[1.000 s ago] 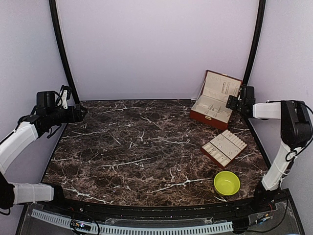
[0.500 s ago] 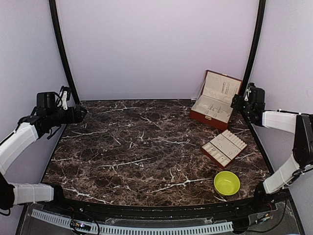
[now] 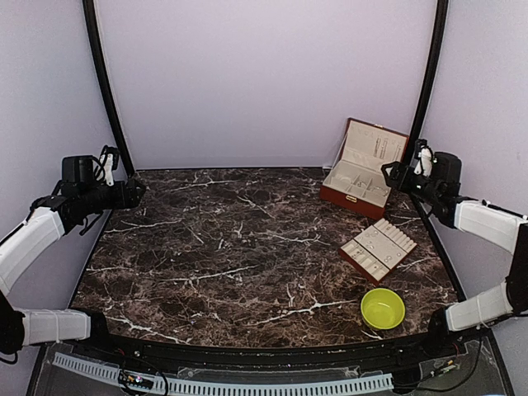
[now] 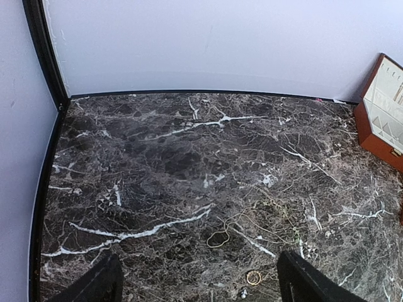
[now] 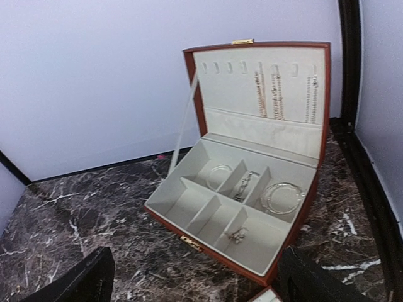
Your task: Organize the mixed jewelry
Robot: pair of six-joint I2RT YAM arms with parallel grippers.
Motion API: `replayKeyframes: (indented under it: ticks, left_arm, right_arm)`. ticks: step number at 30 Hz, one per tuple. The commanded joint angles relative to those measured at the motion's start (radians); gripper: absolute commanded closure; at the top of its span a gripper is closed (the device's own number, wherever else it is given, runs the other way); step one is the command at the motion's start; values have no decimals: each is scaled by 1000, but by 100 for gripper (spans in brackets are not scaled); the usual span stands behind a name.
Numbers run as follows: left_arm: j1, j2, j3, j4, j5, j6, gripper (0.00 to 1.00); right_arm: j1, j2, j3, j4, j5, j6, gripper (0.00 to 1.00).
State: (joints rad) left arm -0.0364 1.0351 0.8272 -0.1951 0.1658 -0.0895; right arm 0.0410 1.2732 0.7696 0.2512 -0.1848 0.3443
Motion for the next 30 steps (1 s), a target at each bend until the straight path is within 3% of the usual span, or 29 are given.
replayKeyframes:
  ticks: [1,8,11,15,23,30]
  left_arm:
    - [6,12,-13,22,22,10,13]
    - [-4,49,-17,26,69,6,16]
    - [-53,62,-15,18,4,20,18]
    - [-209,86,-15,-13,-89,39,20]
    - [-516,131,-70,-69,-123,4,29]
    - [-603,140,-122,-188,-163,-86,47]
  right_arm:
    - [29,-19,-46,60,-177,41,10]
    - [141,-11,-66,98,-178,65,10]
    - [182,-3,-70,114,-157,73,11]
    - [223,20,-66,126,-152,68,11]
    - [276,71,-76,156,-159,63,11]
    - [277,130,-81,236,-197,94,11]
